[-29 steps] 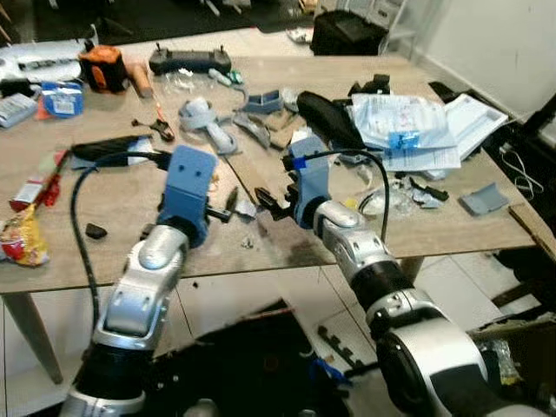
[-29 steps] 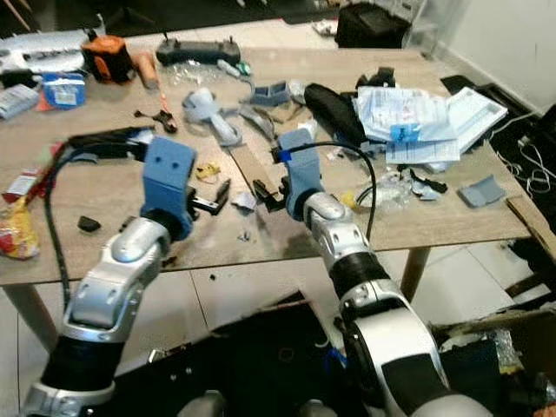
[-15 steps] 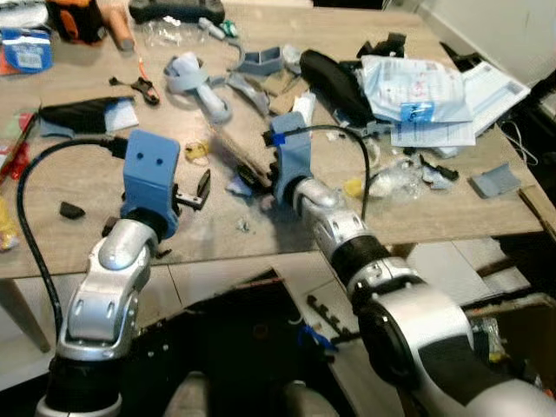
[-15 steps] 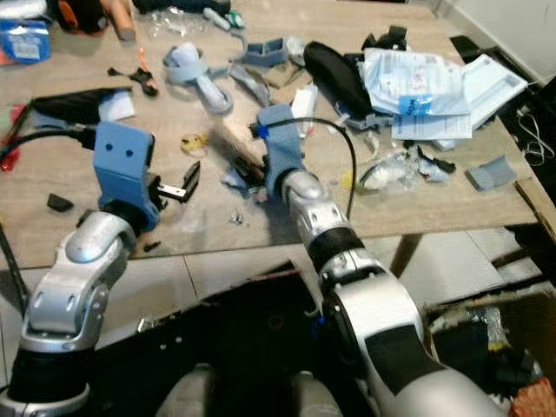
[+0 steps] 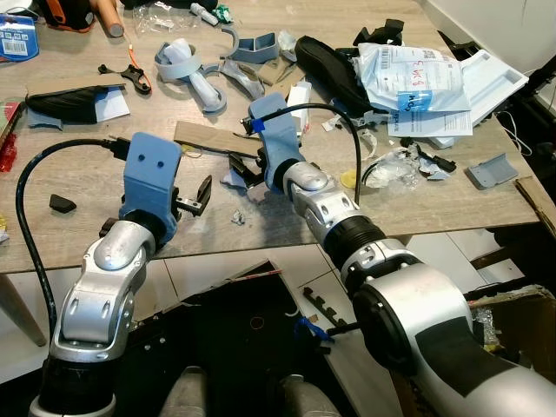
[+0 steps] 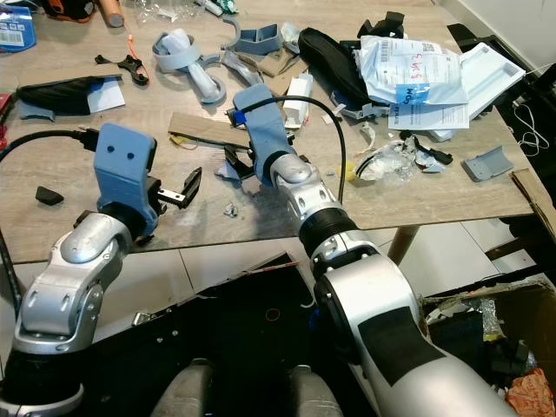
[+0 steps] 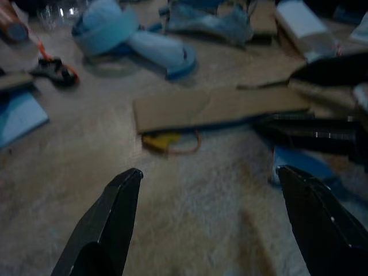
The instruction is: Picking trash to rubbish bin
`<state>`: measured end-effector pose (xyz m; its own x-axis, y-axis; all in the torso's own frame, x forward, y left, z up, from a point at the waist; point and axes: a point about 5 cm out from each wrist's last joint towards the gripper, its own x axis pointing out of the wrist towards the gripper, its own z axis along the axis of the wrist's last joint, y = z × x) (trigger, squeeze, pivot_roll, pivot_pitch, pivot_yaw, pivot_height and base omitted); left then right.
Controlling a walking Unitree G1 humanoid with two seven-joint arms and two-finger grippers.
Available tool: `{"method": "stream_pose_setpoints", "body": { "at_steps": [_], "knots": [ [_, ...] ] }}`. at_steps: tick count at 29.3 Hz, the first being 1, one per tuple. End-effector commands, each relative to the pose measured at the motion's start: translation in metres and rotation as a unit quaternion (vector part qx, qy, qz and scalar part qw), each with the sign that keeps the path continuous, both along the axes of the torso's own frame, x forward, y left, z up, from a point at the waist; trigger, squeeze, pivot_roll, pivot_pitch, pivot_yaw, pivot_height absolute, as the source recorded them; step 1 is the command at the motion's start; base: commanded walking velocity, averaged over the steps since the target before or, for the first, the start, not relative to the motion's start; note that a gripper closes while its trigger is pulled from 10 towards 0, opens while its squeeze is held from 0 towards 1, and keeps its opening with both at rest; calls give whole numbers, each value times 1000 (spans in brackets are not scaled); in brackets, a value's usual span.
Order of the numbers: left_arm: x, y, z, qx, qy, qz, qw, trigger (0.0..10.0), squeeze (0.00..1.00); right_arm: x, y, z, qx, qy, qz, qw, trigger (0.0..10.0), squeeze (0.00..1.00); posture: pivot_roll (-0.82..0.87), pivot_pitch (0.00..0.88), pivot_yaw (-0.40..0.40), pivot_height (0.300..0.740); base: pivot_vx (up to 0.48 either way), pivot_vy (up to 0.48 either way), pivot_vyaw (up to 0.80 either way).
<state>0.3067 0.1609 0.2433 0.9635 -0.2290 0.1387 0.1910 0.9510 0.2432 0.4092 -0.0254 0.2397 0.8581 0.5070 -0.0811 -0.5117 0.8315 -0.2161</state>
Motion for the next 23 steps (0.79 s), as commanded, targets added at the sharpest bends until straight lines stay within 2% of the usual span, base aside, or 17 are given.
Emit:
{"method": "stream_pose_setpoints", "body": {
  "at_steps": [1, 16, 18, 20, 23],
  "knots": [
    [1, 0, -4, 13, 12, -5, 1000, 10000, 0, -3, -4, -26, -12, 53, 2, 998, 0, 0, 167, 393, -104, 740, 0, 0, 0],
    [4, 1, -3, 16, 13, -9, 1000, 10000, 0, 0, -15, -21, 57, 63, 12, 996, 0, 0, 164, 381, -88, 740, 0, 0, 0],
    [5, 0, -3, 15, 11, -9, 1000, 10000, 0, 1, -17, -14, 86, 62, 14, 994, 0, 0, 162, 381, -88, 740, 0, 0, 0],
    [6, 0, -1, 12, 7, -8, 1000, 10000, 0, 5, -22, 3, 125, 45, 18, 991, 0, 0, 160, 379, -92, 740, 0, 0, 0],
    [6, 0, -1, 10, 7, -7, 1000, 10000, 0, 6, -26, 15, 147, 32, 20, 988, 0, 0, 156, 379, -94, 740, 0, 0, 0]
  ]
}}
